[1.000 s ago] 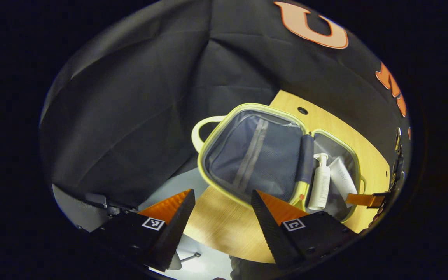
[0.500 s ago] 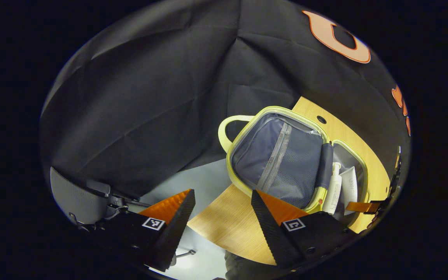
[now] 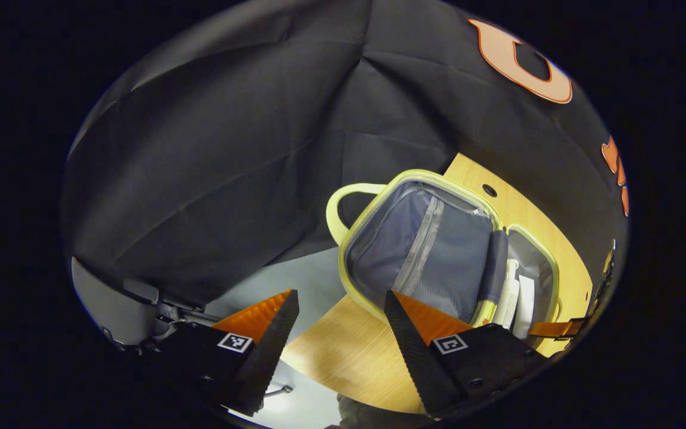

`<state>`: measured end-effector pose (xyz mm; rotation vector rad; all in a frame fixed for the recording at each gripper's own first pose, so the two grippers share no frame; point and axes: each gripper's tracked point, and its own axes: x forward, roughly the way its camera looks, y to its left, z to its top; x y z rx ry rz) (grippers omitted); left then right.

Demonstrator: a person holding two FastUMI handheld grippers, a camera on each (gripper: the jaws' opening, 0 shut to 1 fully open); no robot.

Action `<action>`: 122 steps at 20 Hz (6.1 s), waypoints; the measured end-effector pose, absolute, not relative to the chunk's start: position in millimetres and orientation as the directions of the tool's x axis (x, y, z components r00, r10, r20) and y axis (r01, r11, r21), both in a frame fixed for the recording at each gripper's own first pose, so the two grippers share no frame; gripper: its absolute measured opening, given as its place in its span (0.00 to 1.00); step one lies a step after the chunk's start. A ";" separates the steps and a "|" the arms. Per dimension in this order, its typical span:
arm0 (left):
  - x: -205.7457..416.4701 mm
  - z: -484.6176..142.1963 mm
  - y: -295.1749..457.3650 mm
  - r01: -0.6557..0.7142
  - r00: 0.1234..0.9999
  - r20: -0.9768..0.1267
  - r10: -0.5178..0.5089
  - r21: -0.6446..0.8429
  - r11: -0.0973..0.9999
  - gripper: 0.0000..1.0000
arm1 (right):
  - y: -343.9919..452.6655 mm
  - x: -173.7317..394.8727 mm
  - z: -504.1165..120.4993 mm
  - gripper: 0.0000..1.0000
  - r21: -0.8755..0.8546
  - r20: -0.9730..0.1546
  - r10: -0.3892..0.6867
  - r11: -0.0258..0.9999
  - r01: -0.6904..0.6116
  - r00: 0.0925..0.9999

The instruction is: First open the suitcase, pack the skin care products into it, and then close the suitcase.

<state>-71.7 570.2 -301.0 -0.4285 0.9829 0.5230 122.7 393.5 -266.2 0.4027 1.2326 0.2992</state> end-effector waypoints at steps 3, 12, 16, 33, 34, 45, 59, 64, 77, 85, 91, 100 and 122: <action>-52.7 -303.9 589.4 -0.638 0.479 -0.852 0.210 -0.174 0.750 0.94 | 380.8 125.1 -244.9 0.67 0.467 -0.821 0.440 0.884 -0.014 0.364; -0.4 -346.0 640.8 -0.738 0.485 -0.862 0.144 -0.315 0.597 0.96 | 321.5 135.4 -186.3 0.70 0.426 -0.727 0.368 0.904 -0.039 0.579; 26.5 -370.4 646.0 -0.754 0.503 -0.860 0.086 -0.388 0.529 0.95 | 285.5 133.1 -166.3 0.70 0.358 -0.695 0.273 0.934 -0.009 0.665; 43.3 -407.3 634.8 -0.764 0.591 -0.806 -0.043 -0.575 0.292 0.18 | 171.0 117.7 -114.8 0.70 0.300 -0.571 0.029 0.937 0.177 0.820; 48.0 -400.5 635.9 -0.746 0.609 -0.793 -0.030 -0.585 0.318 0.18 | 165.6 118.1 -112.2 0.70 0.294 -0.560 0.013 0.938 0.184 0.828; 74.1 -275.4 611.6 -0.557 0.773 -0.628 0.090 -0.605 0.569 0.07 | 131.9 118.1 -100.4 0.92 0.215 -0.471 -0.032 0.965 0.150 0.881; 86.7 -116.5 476.0 -0.197 0.918 -0.391 -0.066 -0.593 0.781 0.06 | 88.9 117.5 -77.2 0.94 0.168 -0.326 -0.121 0.968 0.184 0.937; 84.2 -92.1 423.4 -0.082 0.918 -0.362 -0.160 -0.570 0.818 0.06 | 81.4 106.2 -89.9 0.94 0.154 -0.350 -0.133 0.968 0.197 0.927; 89.4 -98.8 261.4 0.153 0.843 -0.443 -0.306 -0.348 0.925 0.06 | 43.5 89.9 -100.6 0.94 0.179 -0.379 -0.159 0.954 0.241 0.912; 72.1 -147.2 168.7 0.289 0.761 -0.552 -0.340 -0.180 0.940 0.07 | 19.3 88.6 -103.1 0.94 0.179 -0.383 -0.169 0.951 0.252 0.908; 60.7 -182.4 123.1 0.394 0.739 -0.633 -0.229 0.131 0.910 0.07 | 9.7 85.7 -111.0 0.94 0.183 -0.399 -0.164 0.950 0.254 0.902; 50.2 -234.3 90.8 0.481 0.714 -0.686 -0.141 0.333 0.811 0.07 | -1.5 83.1 -121.1 0.94 0.201 -0.432 -0.152 0.945 0.259 0.889; 39.6 -150.2 -58.9 0.515 0.777 -0.458 -0.432 0.068 0.854 0.98 | -7.3 75.2 -90.0 0.94 0.174 -0.344 -0.165 0.956 0.236 0.924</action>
